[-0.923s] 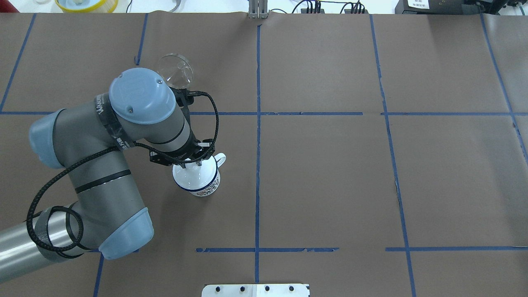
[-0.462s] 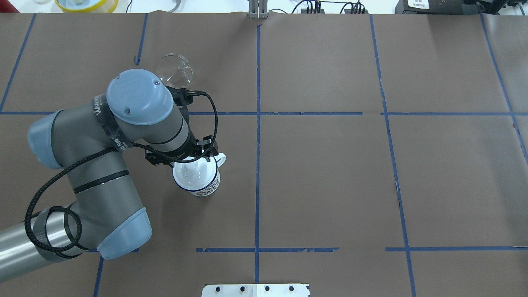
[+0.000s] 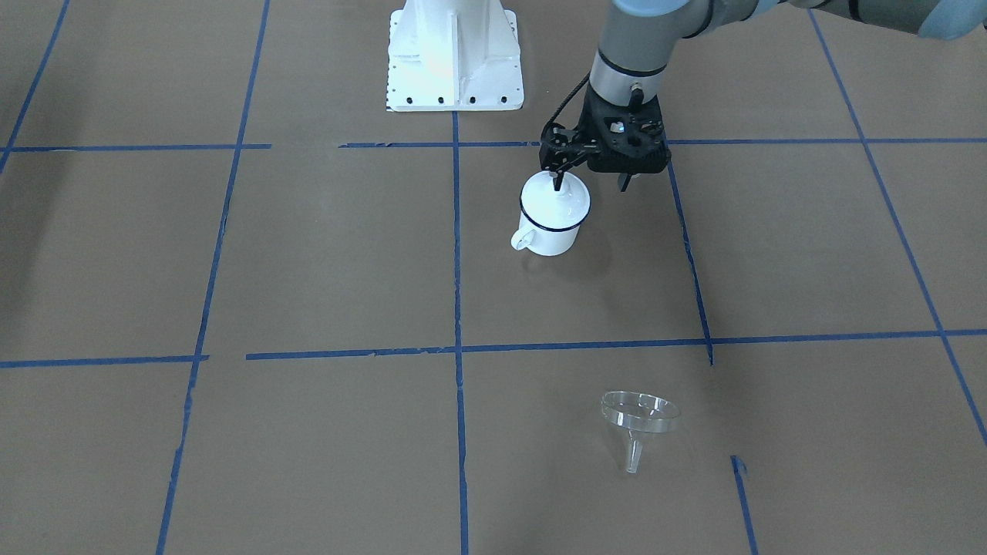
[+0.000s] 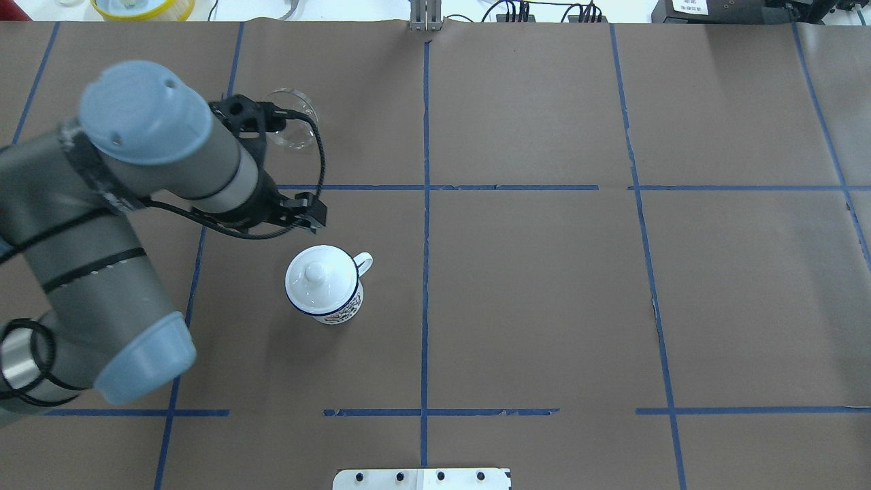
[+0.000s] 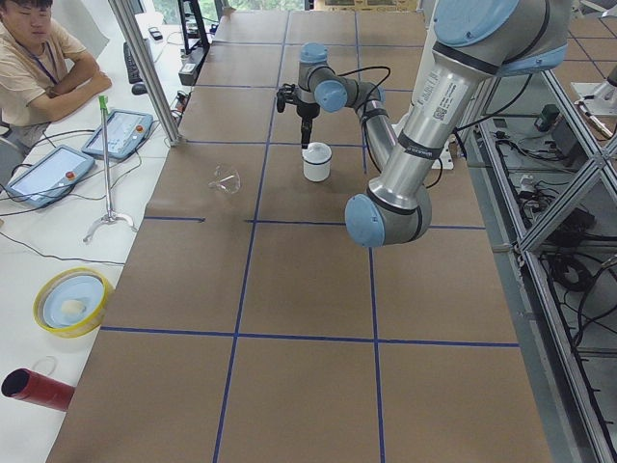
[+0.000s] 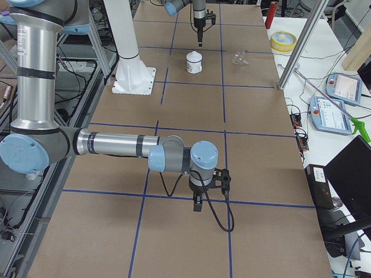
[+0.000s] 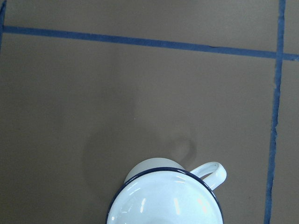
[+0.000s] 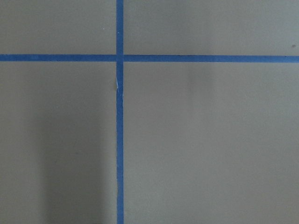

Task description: Remove funnel from cup

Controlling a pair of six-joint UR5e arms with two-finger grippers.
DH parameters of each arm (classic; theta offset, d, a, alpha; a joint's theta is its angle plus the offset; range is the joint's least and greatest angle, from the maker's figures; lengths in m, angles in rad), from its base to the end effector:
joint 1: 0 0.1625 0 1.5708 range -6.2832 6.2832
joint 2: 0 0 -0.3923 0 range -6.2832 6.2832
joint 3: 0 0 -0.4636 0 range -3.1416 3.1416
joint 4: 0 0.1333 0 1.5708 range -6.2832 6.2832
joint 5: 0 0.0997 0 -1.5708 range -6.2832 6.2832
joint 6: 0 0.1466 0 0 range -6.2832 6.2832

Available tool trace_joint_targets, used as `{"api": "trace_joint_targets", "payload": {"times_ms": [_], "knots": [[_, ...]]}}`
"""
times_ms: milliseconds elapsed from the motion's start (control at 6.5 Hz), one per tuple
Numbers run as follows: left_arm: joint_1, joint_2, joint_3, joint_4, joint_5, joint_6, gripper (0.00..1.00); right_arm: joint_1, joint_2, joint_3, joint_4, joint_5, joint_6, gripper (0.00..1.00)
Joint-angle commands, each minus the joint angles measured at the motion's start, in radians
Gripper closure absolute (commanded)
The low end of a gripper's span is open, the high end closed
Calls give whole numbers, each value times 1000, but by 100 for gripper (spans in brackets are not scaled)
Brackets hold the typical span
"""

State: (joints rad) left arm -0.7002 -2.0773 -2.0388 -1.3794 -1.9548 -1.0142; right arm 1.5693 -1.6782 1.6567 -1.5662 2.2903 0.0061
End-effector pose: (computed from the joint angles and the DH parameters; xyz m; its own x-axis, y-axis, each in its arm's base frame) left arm 0.4215 -0.4576 0.1479 0.6690 0.0768 -0.7393 0.0493 0.9879 0.1473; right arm 0.0359 -0.5193 0.6744 0.7521 0.0161 0.6588 -0.0031 0.9998 -0.0209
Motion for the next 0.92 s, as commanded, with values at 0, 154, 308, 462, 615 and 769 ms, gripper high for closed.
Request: {"api": "trace_joint_targets", "payload": {"times_ms": [0,154,308,462,615,769], "knots": [[-219,150,-67,0,-94,351,0,0,0,0,0,0,0,0],[-357,233,-52,2,-172,528,0,0,0,0,0,0,0,0],[-551,305,7,-1,-325,622,0,0,0,0,0,0,0,0],[-670,388,81,-1,-396,790,0,0,0,0,0,0,0,0],[-746,443,153,0,-397,973,0,0,0,-1,0,0,0,0],[-848,477,249,5,-400,1150,0,0,0,0,0,0,0,0]]}}
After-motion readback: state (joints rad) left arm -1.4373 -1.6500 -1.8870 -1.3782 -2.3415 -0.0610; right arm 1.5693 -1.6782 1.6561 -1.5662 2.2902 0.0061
